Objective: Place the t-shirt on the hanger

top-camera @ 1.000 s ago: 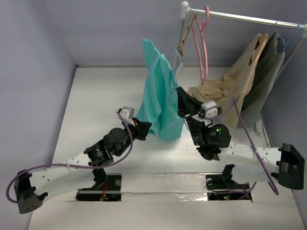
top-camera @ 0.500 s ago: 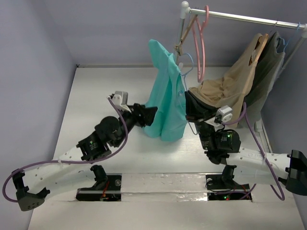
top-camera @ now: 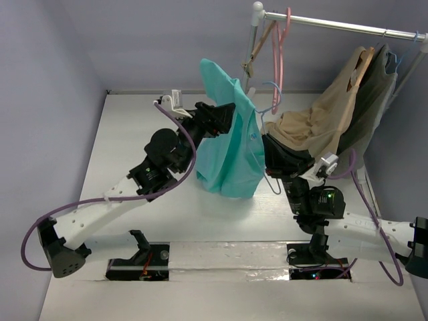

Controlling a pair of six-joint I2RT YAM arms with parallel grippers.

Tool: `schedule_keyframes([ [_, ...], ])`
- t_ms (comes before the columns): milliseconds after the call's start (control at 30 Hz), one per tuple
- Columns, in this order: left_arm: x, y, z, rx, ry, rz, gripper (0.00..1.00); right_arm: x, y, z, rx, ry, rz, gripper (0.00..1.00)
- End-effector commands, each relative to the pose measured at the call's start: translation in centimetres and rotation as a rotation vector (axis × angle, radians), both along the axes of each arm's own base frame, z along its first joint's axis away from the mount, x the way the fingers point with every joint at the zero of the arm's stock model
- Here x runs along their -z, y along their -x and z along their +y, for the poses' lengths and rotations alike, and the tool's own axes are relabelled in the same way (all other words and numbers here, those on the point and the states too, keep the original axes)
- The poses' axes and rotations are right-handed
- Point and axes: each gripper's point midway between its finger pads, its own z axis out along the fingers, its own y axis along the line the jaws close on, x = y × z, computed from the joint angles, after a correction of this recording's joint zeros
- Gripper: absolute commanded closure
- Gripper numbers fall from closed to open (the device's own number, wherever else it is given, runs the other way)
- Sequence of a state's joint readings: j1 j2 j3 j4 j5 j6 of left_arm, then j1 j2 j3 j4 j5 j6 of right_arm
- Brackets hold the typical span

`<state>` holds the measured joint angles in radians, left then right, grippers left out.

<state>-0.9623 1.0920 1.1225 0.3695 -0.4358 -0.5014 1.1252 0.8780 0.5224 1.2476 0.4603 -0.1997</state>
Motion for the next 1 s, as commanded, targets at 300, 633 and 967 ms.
schedule_keyframes([
  [300,-3.1,1.3,-1.2,0.142,0.257,-0.061,0.25,1.2,0.1,1.4,-0.073,-0.01,0.023,1.0],
  [633,-2.0,0.1,-2.4,0.147,0.264,-0.019,0.29,2.3,-0.4,2.7,-0.085,0.034,0.041,1.0],
  [967,-0.1,-0.3,-2.1,0.125,0.321,-0.023,0.55,4.6,-0.8,5.1,-0.121,0.116,0.075,1.0],
])
